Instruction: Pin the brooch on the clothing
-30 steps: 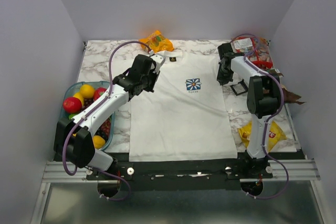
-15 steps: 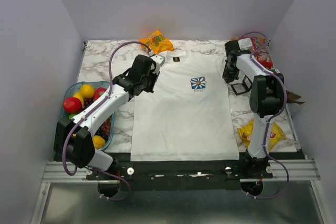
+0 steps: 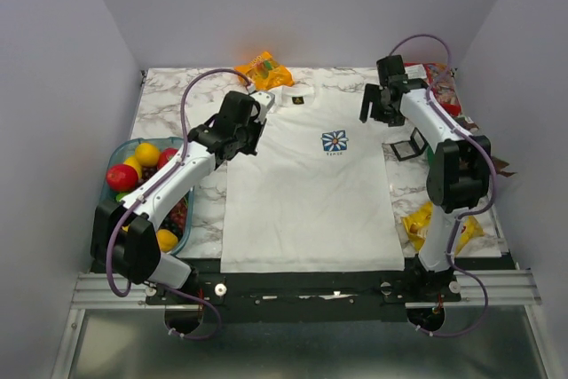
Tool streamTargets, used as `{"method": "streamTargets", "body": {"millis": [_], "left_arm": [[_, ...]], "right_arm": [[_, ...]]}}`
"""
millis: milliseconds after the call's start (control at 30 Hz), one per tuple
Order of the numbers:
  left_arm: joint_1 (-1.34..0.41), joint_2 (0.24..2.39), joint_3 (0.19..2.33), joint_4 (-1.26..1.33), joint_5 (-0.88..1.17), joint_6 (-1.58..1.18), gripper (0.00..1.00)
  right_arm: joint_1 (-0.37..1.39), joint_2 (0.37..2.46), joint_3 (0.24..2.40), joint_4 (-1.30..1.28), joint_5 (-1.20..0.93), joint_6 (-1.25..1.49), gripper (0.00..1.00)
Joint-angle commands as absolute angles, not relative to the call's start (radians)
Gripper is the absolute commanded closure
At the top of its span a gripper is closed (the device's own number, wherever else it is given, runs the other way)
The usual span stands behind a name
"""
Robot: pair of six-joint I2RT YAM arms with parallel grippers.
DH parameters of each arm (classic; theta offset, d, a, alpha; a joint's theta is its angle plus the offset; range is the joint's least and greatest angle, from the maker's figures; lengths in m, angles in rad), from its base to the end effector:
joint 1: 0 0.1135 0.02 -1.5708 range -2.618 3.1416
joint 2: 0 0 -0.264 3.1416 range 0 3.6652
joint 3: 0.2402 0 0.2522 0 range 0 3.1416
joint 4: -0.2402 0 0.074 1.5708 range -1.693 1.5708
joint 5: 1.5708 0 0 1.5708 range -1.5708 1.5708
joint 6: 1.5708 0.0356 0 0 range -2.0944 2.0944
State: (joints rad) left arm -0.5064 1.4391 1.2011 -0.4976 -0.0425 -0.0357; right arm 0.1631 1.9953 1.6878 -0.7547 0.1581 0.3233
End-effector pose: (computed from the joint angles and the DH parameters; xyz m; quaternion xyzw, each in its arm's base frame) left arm 0.2795 -0.1533 0.3022 0.2047 0.8907 -0.0899 0.3959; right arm 0.4287 0.0649 0.2418 0.0970 0.9601 -0.0138 0.2618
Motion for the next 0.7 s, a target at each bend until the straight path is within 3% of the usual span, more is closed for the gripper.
{"method": "streamTargets", "body": {"millis": [0, 367, 667], "left_arm": [[-0.422, 1.445, 1.232, -0.483, -0.005, -0.072, 1.0], [-0.362, 1.534, 1.246, -0.503, -0.015, -0.078, 1.0], [-0.278, 1.545, 1.236, -0.471, 0.116, -0.13, 1.0]], "right_arm": [[0.316, 1.924, 1.7, -0.66, 0.103, 0.246, 0.16], [0.593, 2.132, 1.971, -0.589, -0.058, 0.186, 0.21], [0.658, 2.31, 2.085, -0.67, -0.052, 0.201, 0.31]]}}
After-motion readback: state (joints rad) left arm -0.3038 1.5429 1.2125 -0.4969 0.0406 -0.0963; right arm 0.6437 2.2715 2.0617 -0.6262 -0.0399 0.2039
